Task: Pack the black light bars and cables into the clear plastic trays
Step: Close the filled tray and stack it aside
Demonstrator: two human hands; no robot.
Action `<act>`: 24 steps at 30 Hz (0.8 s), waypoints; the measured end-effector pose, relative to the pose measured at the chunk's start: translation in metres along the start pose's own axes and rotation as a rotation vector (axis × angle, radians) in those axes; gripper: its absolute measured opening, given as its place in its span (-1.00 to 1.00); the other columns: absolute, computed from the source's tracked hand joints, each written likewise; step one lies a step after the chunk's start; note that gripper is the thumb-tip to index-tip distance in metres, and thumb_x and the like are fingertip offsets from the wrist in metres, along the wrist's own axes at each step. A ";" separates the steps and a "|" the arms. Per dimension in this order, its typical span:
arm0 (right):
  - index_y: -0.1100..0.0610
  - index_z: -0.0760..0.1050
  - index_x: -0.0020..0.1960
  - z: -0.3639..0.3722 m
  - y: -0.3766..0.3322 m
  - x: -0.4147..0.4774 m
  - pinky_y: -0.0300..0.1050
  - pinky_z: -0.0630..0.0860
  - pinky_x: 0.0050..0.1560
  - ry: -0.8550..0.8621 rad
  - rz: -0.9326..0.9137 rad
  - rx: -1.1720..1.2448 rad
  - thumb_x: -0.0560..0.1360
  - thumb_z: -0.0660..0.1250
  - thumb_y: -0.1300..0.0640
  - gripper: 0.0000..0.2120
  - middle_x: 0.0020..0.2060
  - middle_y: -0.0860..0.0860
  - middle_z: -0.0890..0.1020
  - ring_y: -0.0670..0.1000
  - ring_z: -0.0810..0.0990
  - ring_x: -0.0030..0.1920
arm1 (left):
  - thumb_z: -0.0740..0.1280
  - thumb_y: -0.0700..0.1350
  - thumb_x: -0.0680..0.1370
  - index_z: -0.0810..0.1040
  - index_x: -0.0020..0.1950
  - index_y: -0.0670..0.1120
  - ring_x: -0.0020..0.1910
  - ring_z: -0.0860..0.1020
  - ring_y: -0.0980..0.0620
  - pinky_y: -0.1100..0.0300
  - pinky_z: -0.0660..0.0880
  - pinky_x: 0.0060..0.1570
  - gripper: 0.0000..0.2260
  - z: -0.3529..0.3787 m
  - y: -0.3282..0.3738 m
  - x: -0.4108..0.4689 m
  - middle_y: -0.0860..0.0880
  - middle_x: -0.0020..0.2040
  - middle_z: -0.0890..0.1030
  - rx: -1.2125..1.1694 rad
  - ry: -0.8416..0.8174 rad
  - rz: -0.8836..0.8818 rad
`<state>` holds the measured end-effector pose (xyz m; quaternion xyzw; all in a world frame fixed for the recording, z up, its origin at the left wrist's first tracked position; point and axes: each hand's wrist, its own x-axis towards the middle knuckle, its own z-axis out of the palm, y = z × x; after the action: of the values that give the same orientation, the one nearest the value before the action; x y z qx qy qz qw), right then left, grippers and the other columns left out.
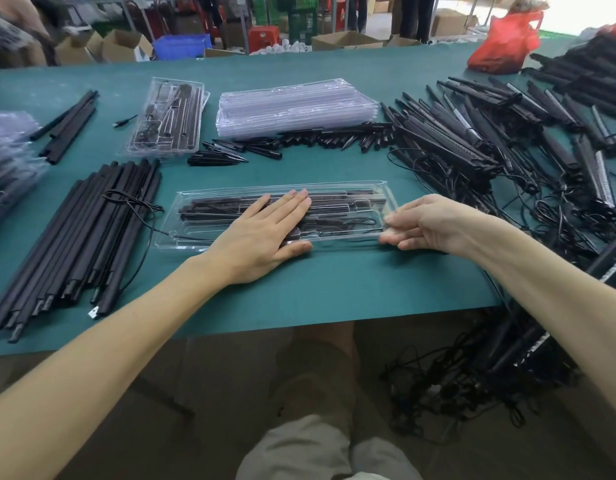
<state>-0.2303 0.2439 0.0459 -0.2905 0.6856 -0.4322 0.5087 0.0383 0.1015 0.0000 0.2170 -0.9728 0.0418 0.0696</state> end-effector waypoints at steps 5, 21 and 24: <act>0.47 0.52 0.14 0.002 -0.001 -0.002 -0.25 0.60 -0.41 0.006 0.006 -0.021 0.56 0.36 0.34 -0.78 -0.23 0.26 0.70 0.04 0.72 -0.31 | -0.17 0.37 0.62 -0.13 0.66 0.00 0.61 -0.19 0.18 0.02 -0.13 0.60 -0.29 -0.001 0.001 0.000 0.09 0.65 -0.13 -0.001 -0.014 0.002; 0.40 0.54 0.07 0.003 0.008 0.001 -0.25 0.60 -0.40 0.072 -0.066 -0.053 0.57 0.37 0.30 -0.84 -0.26 0.23 0.72 0.00 0.70 -0.37 | 0.22 0.20 0.63 0.25 0.59 -0.13 0.59 0.18 -0.03 -0.01 0.15 0.56 -0.37 -0.019 0.008 -0.005 -0.06 0.61 0.23 -0.094 0.114 0.033; 0.40 0.55 0.05 0.002 0.009 0.003 -0.26 0.59 -0.40 0.084 -0.070 -0.040 0.57 0.37 0.30 -0.85 -0.27 0.22 0.71 -0.02 0.69 -0.39 | 0.43 0.00 0.57 0.53 0.35 -0.22 0.25 0.51 -0.16 -0.07 0.46 0.27 -0.57 -0.026 0.005 -0.018 -0.16 0.27 0.53 0.009 0.276 0.078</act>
<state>-0.2289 0.2449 0.0369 -0.3063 0.7041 -0.4478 0.4581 0.0555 0.1166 0.0222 0.1715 -0.9615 0.0784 0.2000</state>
